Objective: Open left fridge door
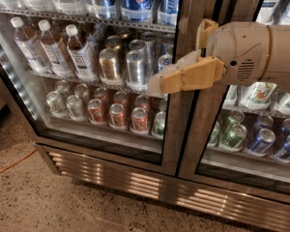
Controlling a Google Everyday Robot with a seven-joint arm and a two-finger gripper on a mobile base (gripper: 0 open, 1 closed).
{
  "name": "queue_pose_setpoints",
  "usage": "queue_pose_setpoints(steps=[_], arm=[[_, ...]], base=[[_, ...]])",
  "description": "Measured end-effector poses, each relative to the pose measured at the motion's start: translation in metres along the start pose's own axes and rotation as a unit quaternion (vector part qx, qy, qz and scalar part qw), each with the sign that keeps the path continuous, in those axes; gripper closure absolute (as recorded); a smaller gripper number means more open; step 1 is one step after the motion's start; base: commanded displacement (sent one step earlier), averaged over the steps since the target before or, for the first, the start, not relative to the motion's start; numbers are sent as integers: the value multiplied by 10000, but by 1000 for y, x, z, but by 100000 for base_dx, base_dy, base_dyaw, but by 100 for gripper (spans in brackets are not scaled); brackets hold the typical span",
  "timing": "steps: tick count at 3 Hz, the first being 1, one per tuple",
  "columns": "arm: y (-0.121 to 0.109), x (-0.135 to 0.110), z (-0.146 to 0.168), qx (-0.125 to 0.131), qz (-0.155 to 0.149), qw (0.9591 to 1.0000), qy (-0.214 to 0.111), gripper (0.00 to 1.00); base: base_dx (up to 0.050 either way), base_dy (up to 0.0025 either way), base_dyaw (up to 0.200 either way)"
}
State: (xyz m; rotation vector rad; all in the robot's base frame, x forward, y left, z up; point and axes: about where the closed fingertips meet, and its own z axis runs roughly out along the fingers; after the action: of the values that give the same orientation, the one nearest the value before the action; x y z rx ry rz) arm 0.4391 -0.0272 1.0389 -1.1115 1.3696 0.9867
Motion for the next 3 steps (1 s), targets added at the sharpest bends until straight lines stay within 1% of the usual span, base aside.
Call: queue_pose_setpoints(steps=[1,2,3], arm=[[0,0,0,0,0,10000,0,0],[0,0,0,0,0,10000,0,19],[0,0,0,0,0,10000,0,42]], base=[[0,0,0],[0,0,0],[0,0,0]])
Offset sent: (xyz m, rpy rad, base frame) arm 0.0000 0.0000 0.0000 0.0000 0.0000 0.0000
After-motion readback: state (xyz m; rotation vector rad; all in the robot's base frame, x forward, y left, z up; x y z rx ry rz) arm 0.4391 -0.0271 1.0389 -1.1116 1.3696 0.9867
